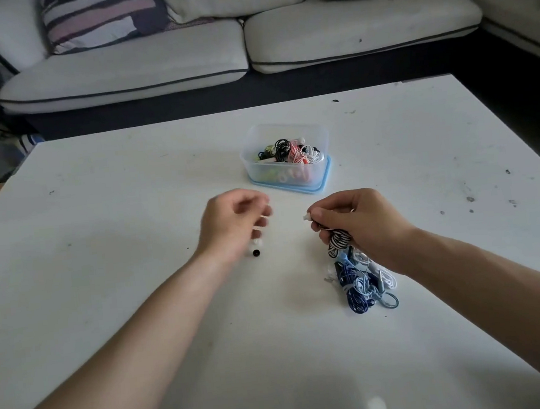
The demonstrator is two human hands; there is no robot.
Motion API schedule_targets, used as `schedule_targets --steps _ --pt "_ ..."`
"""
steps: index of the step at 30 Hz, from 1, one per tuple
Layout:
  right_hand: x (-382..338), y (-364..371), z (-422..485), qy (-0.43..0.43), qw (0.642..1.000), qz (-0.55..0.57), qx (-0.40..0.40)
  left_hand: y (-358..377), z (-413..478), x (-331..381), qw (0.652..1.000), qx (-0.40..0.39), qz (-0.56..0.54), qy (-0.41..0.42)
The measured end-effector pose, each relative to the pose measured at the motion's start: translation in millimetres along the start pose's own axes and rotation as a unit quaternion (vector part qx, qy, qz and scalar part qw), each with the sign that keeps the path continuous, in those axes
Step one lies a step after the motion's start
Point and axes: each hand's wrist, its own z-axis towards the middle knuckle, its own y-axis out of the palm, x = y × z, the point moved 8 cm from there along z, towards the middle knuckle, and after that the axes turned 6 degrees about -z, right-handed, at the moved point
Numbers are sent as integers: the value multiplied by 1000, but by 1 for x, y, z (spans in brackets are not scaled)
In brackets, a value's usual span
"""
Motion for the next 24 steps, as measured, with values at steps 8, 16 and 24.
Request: schedule_targets --steps 8,16,24 --pt "20 -2 2 56 998 0 17 -37 33 -37 942 8 333 35" --pt "18 2 0 49 999 4 -1 -2 23 -42 904 -93 407 90" --pt "18 7 -2 61 998 22 -24 4 22 -46 897 -91 424 88"
